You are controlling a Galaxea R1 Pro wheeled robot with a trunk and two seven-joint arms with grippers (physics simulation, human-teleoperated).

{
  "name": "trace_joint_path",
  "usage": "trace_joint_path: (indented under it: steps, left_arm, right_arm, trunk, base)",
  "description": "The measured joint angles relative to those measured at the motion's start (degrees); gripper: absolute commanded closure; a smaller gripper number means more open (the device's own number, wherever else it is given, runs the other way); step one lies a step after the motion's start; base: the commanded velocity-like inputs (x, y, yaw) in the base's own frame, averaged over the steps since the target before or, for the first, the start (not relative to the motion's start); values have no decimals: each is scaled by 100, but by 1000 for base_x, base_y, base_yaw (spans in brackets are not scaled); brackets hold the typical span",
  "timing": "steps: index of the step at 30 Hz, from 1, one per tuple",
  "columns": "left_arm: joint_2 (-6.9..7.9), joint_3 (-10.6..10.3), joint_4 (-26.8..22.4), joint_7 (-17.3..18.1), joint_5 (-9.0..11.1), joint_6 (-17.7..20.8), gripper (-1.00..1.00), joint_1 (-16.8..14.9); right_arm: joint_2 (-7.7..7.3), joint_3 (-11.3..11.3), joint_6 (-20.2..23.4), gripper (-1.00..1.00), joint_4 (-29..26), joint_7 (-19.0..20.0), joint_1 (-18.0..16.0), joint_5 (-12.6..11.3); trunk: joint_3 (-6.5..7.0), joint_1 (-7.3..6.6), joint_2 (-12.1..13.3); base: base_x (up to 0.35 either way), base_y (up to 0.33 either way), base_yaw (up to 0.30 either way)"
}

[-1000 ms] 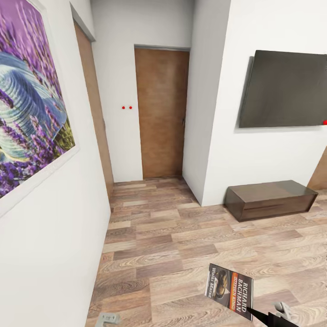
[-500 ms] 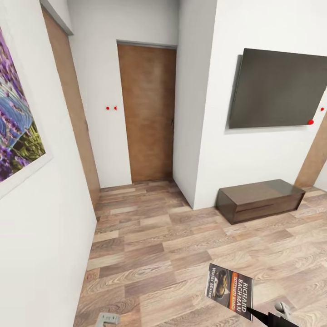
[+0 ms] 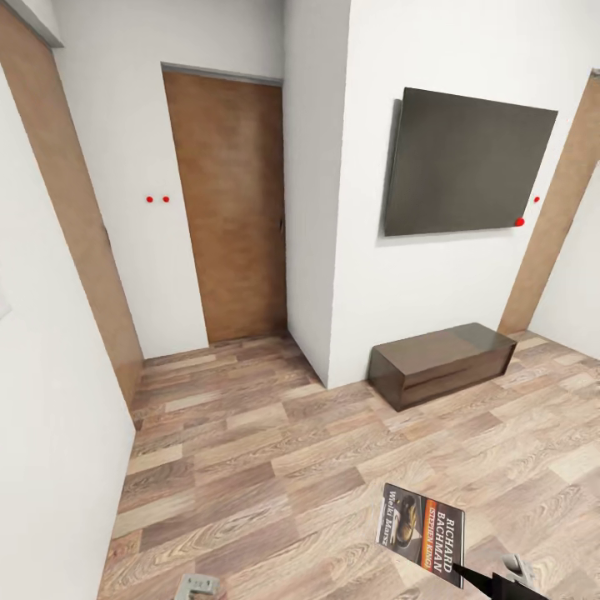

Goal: In the bedroom, move the book from the bed onto either nightstand, and place the two sandals side by side next to the bed.

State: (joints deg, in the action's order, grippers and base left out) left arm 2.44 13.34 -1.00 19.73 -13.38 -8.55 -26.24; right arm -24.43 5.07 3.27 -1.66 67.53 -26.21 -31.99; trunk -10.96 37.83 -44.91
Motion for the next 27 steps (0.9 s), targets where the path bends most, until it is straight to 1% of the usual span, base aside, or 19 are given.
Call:
trace_joint_path:
  steps: [16,27]
  left_arm:
    - [0,3,0,0,0,0,-100,0]
    - [0,6,0,0,0,0,-100,0]
  right_arm:
    - [0,-5,0,100,0,0,0,-2]
    - [0,-2,0,100,-1,-1,1,-9]
  trunk:
    - [0,1,0]
    - [0,2,0]
  base:
    - [205,-174,-272]
    - [20,-17,-279]
